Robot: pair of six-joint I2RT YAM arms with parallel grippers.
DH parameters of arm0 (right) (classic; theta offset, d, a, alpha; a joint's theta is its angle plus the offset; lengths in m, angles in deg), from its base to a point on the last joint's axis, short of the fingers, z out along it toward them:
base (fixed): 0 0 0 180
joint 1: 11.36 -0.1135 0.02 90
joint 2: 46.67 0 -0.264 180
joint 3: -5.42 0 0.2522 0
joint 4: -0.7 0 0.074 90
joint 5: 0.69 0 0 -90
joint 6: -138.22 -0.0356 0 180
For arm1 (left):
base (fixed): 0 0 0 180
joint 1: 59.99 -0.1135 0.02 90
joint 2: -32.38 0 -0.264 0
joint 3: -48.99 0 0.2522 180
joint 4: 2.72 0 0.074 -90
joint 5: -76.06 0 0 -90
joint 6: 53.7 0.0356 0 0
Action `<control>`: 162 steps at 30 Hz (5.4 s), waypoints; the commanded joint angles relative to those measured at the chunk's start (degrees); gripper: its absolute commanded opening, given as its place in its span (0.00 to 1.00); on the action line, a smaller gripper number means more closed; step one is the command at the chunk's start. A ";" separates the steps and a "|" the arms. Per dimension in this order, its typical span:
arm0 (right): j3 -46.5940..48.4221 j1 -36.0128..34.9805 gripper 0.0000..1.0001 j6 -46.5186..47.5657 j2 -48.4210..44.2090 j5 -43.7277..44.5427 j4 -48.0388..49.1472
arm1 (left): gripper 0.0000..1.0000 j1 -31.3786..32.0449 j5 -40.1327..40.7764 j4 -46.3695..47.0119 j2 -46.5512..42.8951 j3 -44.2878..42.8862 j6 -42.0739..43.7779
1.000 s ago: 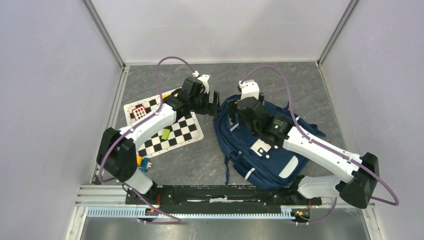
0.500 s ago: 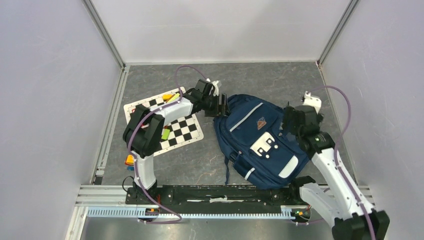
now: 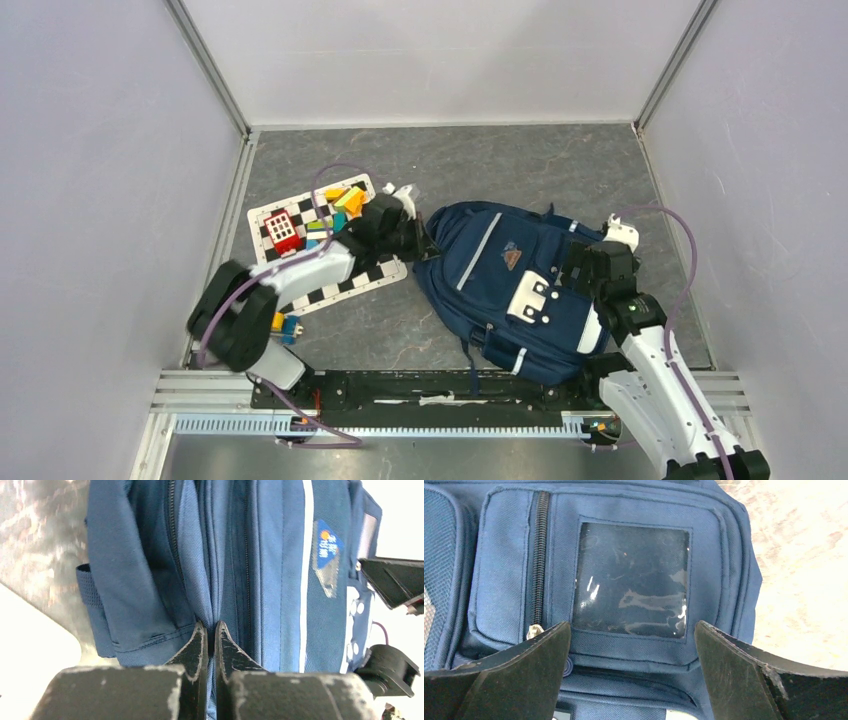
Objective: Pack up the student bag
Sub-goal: Adjust the student bag at the center of the board, then zip the student bag at the center of the board.
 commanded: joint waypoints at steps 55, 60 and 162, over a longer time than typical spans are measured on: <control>9.87 -2.94 0.98 -12.25 -0.86 -0.49 -19.99 | 0.41 1.80 5.54 -9.60 -6.75 5.45 9.70; 7.31 -2.92 0.98 -14.79 -5.68 -3.65 -20.94 | 0.18 1.91 4.53 -8.19 -11.39 11.36 6.51; 5.95 -9.89 0.72 -1.25 -3.69 -38.74 -21.10 | 0.02 26.03 10.52 -26.05 -23.64 11.10 4.65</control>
